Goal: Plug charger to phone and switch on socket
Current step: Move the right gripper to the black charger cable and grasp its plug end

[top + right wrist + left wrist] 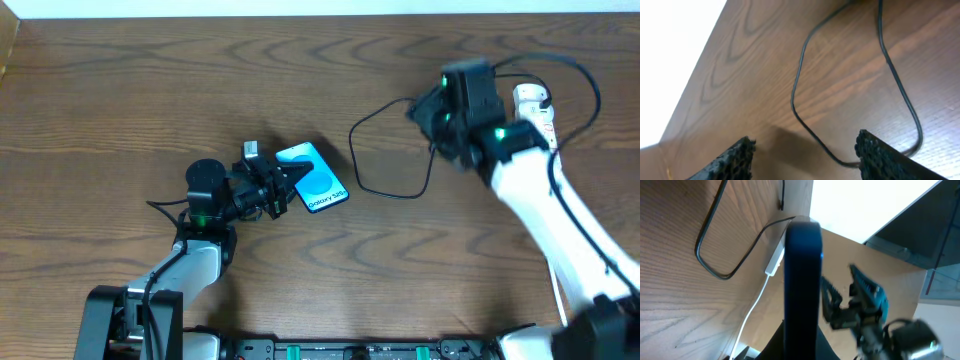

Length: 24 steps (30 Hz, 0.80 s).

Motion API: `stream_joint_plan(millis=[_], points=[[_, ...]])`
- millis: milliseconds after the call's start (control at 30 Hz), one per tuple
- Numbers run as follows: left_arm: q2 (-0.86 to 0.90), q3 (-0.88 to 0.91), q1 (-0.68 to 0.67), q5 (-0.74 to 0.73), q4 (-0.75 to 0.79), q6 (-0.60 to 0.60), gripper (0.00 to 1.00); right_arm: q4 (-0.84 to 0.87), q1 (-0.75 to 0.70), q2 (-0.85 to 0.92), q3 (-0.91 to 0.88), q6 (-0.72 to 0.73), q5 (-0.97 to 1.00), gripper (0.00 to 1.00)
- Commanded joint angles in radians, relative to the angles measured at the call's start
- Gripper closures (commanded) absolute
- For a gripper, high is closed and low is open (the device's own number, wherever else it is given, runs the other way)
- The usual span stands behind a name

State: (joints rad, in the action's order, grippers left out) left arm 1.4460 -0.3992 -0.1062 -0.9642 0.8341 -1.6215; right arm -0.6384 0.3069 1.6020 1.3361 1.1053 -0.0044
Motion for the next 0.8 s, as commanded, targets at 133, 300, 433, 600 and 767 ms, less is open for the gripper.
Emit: stream_joint_plan(millis=[133,300,433,600,767], points=[[-0.009,-0.028,0.002,-0.023,0.011,0.013,0.92,-0.134,-0.06,0.261,0.296,0.08,-0.003,0.41],[-0.009,-0.028,0.002,-0.023,0.011,0.014,0.92,-0.155,-0.081,0.427,0.41,0.126,-0.002,0.41],[-0.009,-0.028,0.002,-0.023,0.011,0.013,0.92,-0.155,-0.092,0.534,0.475,0.145,-0.002,0.42],[-0.009,-0.028,0.002,-0.022,0.011,0.013,0.92,-0.129,-0.092,0.631,0.504,0.147,0.0,0.41],[-0.009,-0.028,0.002,-0.022,0.011,0.014,0.92,-0.071,-0.094,0.679,0.504,0.147,0.039,0.41]])
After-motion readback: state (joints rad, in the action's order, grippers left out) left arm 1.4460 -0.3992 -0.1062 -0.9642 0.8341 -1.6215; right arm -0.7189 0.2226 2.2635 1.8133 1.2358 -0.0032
